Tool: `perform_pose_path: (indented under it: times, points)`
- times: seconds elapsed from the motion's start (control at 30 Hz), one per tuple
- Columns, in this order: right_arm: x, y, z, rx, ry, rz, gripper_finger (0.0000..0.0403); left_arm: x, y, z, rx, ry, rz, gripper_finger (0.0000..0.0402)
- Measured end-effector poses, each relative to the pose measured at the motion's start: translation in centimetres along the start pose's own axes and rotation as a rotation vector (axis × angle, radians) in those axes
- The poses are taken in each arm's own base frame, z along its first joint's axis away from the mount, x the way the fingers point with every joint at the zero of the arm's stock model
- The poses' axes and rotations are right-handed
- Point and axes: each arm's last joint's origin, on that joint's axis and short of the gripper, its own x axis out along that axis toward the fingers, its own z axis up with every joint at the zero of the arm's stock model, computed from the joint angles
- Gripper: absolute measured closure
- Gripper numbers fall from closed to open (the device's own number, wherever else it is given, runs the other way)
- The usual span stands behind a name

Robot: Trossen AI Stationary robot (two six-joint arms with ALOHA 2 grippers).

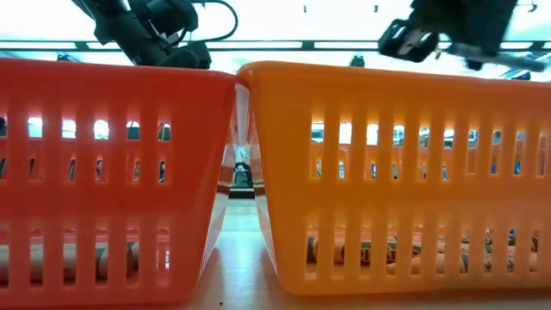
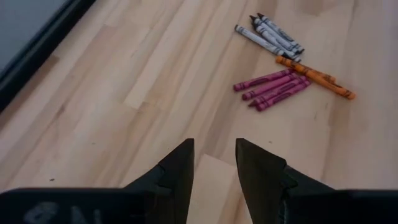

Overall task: Sort crayons
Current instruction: Put the black crayon into the blue bin

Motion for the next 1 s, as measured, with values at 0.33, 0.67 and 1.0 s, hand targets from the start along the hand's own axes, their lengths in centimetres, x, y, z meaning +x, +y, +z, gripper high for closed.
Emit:
perform_pose_path:
  times: [0.33,0.67,1.0]
  points:
    - [3.6,3.3,-2.2,0.083,0.049,-0.011,0.0366,0.1,0.9,0.5,-0.013,-0.044,0.024,0.0271]
    - [6.5,3.6,-3.9,0.1,0.053,-0.045,0.0366,0.0,0.9,0.6,-0.014,-0.059,0.023,0.0271]
    - [8.9,2.5,-4.8,0.154,0.013,-0.051,0.0366,0.0,0.9,0.6,-0.015,-0.058,0.023,0.0271]
